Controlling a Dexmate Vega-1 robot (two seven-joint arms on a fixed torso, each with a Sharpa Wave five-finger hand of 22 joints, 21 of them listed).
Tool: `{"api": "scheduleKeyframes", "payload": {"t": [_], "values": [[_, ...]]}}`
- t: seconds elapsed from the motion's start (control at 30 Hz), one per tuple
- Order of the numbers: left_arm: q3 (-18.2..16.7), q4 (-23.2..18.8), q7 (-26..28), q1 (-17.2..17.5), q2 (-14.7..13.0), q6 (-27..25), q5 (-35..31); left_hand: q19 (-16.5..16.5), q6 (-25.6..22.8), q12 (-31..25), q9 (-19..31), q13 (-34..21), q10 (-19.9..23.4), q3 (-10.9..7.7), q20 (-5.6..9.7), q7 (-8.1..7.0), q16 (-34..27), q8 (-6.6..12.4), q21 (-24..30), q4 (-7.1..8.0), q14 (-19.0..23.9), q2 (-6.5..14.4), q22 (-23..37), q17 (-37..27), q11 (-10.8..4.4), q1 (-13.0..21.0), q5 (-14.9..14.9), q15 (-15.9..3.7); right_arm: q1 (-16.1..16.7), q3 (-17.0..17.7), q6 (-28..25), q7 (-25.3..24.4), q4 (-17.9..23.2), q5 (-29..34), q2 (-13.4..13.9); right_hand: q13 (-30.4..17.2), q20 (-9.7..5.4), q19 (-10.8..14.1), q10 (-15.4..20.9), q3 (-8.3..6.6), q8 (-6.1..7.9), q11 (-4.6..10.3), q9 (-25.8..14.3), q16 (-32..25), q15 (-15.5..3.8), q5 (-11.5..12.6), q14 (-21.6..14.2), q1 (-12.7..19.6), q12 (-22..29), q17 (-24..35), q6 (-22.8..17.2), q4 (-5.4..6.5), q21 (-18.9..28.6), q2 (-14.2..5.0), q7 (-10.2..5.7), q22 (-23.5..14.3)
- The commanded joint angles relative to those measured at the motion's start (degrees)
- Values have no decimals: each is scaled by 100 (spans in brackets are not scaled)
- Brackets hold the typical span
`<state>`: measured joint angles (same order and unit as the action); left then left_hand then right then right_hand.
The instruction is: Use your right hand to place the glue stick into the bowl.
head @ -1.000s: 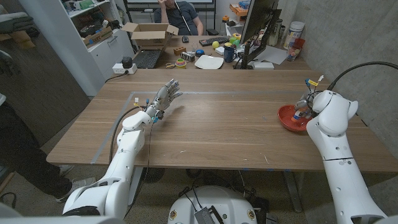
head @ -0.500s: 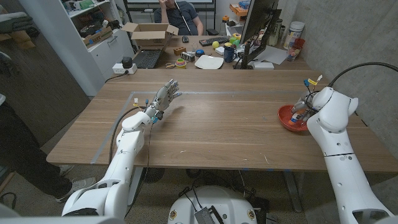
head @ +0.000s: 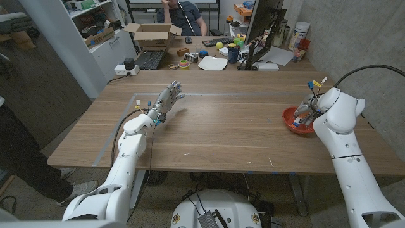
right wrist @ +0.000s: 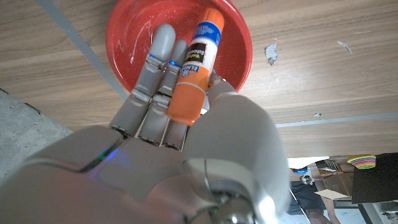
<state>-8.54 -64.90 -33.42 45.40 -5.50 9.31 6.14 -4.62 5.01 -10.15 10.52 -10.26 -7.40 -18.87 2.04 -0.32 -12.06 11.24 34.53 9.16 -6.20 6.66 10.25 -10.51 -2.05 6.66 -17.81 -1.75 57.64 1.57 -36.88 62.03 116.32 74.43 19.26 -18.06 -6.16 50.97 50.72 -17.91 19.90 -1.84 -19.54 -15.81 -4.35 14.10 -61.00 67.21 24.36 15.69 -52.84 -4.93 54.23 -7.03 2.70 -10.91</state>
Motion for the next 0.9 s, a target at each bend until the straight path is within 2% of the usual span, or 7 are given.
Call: {"api": "scheduleKeyframes", "payload": {"t": [0.03, 0.37, 0.57, 0.67, 0.77, 0.9], "values": [[7, -209, 42, 126, 0, -65, 50, 11, 22, -28, 16, -26, -52, 17, -5, 44, 14, 7, -9, -2, -70, 64, 17, -18, -23, -62, -24, 13, -22, -138, -76, 127, -25, -303, 190, -1, -715, 37, -68, -41, -43, -6, -23, 39, -813, 3, -524, 286, -48, -18, -15, -3, -9, -230, 107, -21], [8, -347, 79, 210, -28, -108, 72, 10, 20, -28, 16, -26, -52, 20, -7, 34, 14, 8, -20, -1, -70, 66, 18, -18, -22, -63, -25, 8, -98, -293, -114, 155, -139, -468, 337, 22, -713, -12, -131, -37, -99, -10, -32, 92, -806, -9, -459, 284, -101, -53, 46, 3, -36, -216, 106, -16], [11, -339, 83, 211, -37, -104, 92, 13, 7, -27, 16, -26, -54, 22, -7, 35, 14, 13, -27, -1, -71, 66, 18, -18, -12, -64, -27, 6, -142, -426, -188, 194, -138, -400, 456, 33, -705, -177, -365, 133, -295, -29, -46, 206, -780, -56, -248, 49, -230, -96, 387, 132, -93, -61, 90, -16], [14, -326, 73, 207, -39, -84, 101, 16, -15, -29, 16, -26, -51, 23, -9, 39, 13, 21, -31, -1, -66, 66, 19, -18, -17, -65, -27, 8, -159, -438, -197, 187, -149, -452, 473, 28, -706, -194, -419, 161, -341, 0, -52, 219, -788, -57, -217, 12, -253, -98, 472, 155, -98, -51, 34, -18], [12, -309, 73, 198, -39, -87, 109, 20, -24, -29, 16, -26, -49, 24, -9, 40, 12, 24, -33, -1, -64, 67, 19, -18, -15, -65, -28, 10, -189, -467, -204, 187, -184, -495, 498, 27, -716, -202, -450, 162, -360, 5, -55, 225, -792, -53, -201, 15, -268, -97, 505, 154, -105, -54, 15, -16], [6, -288, 84, 197, -36, -72, 112, 17, -30, -29, 16, -26, -50, 26, -9, 39, 14, 25, -39, -1, -68, 66, 19, -18, -15, -66, -29, 11, -293, -504, -261, 333, -310, -613, 539, 24, -729, -212, -437, 80, -365, 13, -62, 228, -828, -21, -188, 145, -267, -91, 487, 92, -138, -146, 9, -6]]}}
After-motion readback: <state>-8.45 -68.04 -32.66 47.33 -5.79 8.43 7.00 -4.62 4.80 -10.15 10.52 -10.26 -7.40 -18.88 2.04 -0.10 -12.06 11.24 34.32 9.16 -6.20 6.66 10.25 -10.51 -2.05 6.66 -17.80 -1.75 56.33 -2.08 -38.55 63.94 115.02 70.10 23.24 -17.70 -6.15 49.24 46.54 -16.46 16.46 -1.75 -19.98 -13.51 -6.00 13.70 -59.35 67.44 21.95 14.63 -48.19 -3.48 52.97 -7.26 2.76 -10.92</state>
